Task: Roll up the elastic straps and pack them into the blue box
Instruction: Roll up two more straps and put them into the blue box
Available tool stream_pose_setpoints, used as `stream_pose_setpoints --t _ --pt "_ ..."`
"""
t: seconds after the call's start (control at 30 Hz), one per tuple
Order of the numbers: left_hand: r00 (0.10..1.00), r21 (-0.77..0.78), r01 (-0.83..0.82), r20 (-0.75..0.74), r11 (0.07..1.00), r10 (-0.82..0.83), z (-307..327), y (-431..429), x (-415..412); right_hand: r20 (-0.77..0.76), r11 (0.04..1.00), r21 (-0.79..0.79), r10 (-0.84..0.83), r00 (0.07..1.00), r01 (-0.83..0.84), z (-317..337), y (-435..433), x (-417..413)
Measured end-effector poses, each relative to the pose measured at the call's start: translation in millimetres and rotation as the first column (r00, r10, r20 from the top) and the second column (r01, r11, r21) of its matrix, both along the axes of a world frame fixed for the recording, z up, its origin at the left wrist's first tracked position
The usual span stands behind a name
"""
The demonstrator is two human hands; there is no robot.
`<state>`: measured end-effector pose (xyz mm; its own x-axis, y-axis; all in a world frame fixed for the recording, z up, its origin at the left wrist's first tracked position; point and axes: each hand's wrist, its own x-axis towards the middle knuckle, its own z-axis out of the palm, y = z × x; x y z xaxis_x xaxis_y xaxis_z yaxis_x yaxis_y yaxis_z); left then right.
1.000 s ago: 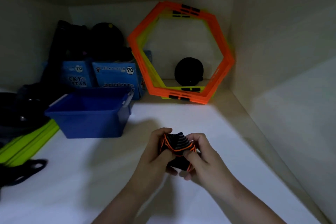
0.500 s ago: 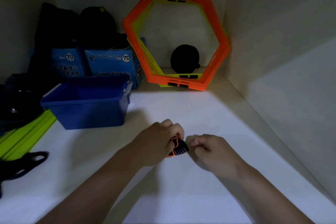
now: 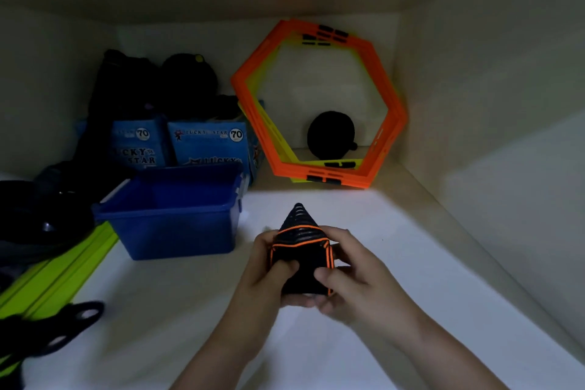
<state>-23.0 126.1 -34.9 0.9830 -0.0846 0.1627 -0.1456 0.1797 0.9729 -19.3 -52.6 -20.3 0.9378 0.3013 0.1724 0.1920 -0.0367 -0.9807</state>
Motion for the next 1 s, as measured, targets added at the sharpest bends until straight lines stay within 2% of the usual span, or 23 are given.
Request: stream_pose_setpoints --t 0.13,0.23,0.3,0.37,0.4,0.47,0.5,0.53,0.57,0.67,0.73,0.83,1.0 --pt "0.999 0.067 0.011 0.037 0.998 -0.014 17 23 -5 0.012 1.0 0.015 0.02 1.0 -0.02 15 17 7" --pt "0.994 0.214 -0.001 0.11 0.977 -0.023 34 57 -6 -0.001 0.999 0.03 0.037 0.999 -0.037 24 31 14" --pt "0.976 0.246 -0.116 0.21 0.962 0.064 44 90 2 0.003 0.999 0.035 0.033 0.999 -0.033 29 43 19" --pt "0.913 0.271 -0.338 0.328 0.901 0.244 51 131 16 0.014 0.999 0.041 0.023 1.0 -0.024 35 54 24" --pt "0.849 0.323 -0.482 0.403 0.814 0.342 53 156 27 0.019 0.999 0.044 0.022 1.0 -0.023 37 61 26" --pt "0.672 0.429 -0.737 0.55 0.523 0.496 55 206 51 0.029 0.998 0.053 0.025 0.999 -0.026 40 73 31" --pt "0.59 0.455 -0.807 0.59 0.377 0.551 54 230 64 0.036 0.998 0.057 0.022 0.999 -0.024 42 80 33" --pt "0.545 0.475 -0.831 0.587 0.29 0.599 52 250 74 0.045 0.998 0.055 0.018 0.999 -0.02 42 86 35" --pt "0.542 0.494 -0.824 0.545 0.276 0.64 50 266 83 0.056 0.999 0.051 0.016 0.998 -0.019 43 92 38" --pt "0.694 0.553 -0.697 0.362 0.456 0.623 43 287 96 0.073 0.999 0.043 0.012 0.997 -0.015 44 110 49" --pt "0.762 0.59 -0.619 0.292 0.518 0.578 38 286 97 0.08 0.999 0.036 0.01 0.997 -0.013 45 119 55" --pt "0.757 0.518 -0.628 0.237 0.58 0.609 33 284 95 0.088 0.999 0.025 0.019 0.996 -0.021 48 131 64" --pt "0.704 0.414 -0.698 0.251 0.584 0.664 17 277 91 0.086 0.999 -0.003 0.043 0.995 -0.043 57 140 82"
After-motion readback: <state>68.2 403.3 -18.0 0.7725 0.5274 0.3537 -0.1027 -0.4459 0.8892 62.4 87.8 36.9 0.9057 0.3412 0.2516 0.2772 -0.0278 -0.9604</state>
